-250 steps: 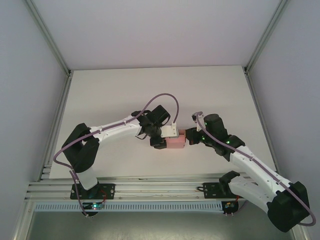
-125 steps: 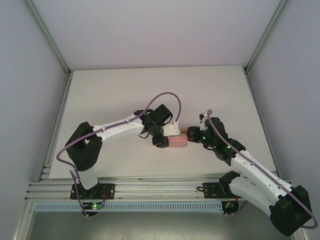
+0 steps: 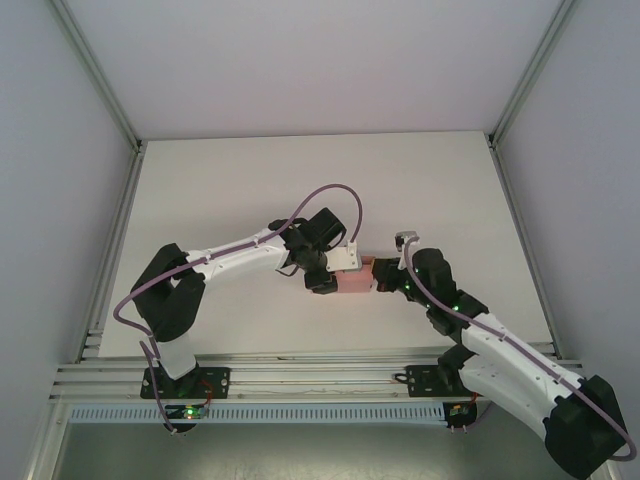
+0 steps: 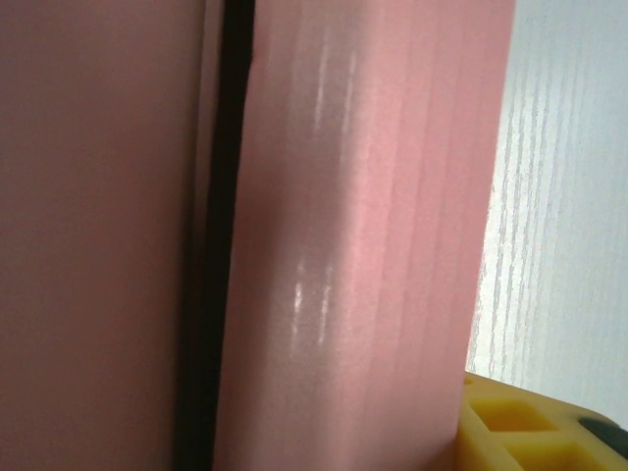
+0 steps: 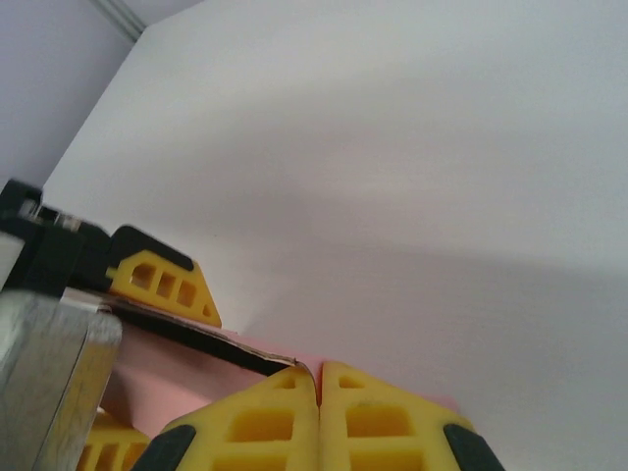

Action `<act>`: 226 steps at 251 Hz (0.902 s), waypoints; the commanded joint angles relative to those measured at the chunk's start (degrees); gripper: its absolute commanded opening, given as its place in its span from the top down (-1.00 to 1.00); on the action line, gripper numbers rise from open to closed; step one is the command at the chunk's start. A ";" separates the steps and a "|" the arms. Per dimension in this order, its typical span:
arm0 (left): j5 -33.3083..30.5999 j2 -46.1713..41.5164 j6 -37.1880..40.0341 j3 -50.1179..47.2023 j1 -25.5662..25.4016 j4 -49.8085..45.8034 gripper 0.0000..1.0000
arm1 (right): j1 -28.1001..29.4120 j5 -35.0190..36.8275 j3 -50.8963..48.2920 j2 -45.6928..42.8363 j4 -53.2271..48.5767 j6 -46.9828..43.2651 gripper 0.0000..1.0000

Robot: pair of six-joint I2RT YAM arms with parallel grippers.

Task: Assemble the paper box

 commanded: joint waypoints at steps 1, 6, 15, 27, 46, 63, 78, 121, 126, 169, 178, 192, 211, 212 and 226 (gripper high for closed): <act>-0.34 2.51 -1.37 -0.78 -0.25 -2.31 -0.04 | 1.44 -3.01 -4.96 -1.96 1.80 -7.36 0.90; -0.03 2.40 -1.49 -0.85 -0.20 -2.14 -0.04 | 1.59 -3.04 -5.79 -2.36 2.75 -8.14 0.90; 0.56 2.16 -1.63 -0.78 -0.19 -1.87 -0.05 | 1.86 -2.41 -7.61 -3.11 5.01 -8.77 0.91; 0.89 1.79 -1.97 -0.78 -0.15 -1.46 -0.06 | 2.19 -1.98 -9.68 -3.65 8.01 -8.54 0.91; 0.60 1.42 -2.75 -0.39 -0.11 -1.16 -0.10 | 2.29 -1.00 -12.55 -4.20 12.24 -6.45 0.92; 0.19 1.58 -3.42 0.39 -0.04 -1.32 -0.13 | 3.17 -0.85 -13.90 -4.90 14.87 -6.01 0.94; 0.37 1.98 -3.66 1.21 -0.10 -1.75 -0.21 | 4.93 0.48 -14.81 -6.09 15.62 -6.71 0.95; 1.50 2.29 -4.75 2.99 -0.07 -1.87 -0.44 | 8.07 7.92 -14.52 -8.31 9.40 -8.95 0.99; 1.73 2.16 -4.83 3.16 -0.06 -1.85 -0.44 | 8.15 8.85 -14.27 -8.12 8.41 -8.74 1.00; 1.84 1.21 -5.74 4.32 -0.04 -2.11 -0.97 | 9.29 12.25 -11.63 -3.87 5.58 -9.38 1.00; 2.06 0.82 -5.72 4.23 -0.09 -1.97 -1.00 | 9.61 13.13 -11.36 -2.91 5.77 -9.41 1.00; 2.37 0.15 -5.54 3.91 -0.08 -1.98 -1.00 | 9.94 14.21 -10.94 -1.31 5.75 -9.52 1.00; 1.31 -0.97 -6.60 3.27 -0.09 -1.02 -1.00 | 10.14 15.40 -10.72 0.52 5.88 -9.47 1.00; 1.31 -1.01 -6.69 3.26 -0.08 -0.95 -1.00 | 10.18 15.43 -10.69 0.57 5.83 -9.43 1.00; 0.83 -2.09 -7.59 2.76 -0.06 -0.23 -1.00 | 10.46 15.63 -10.56 1.48 6.12 -9.43 1.00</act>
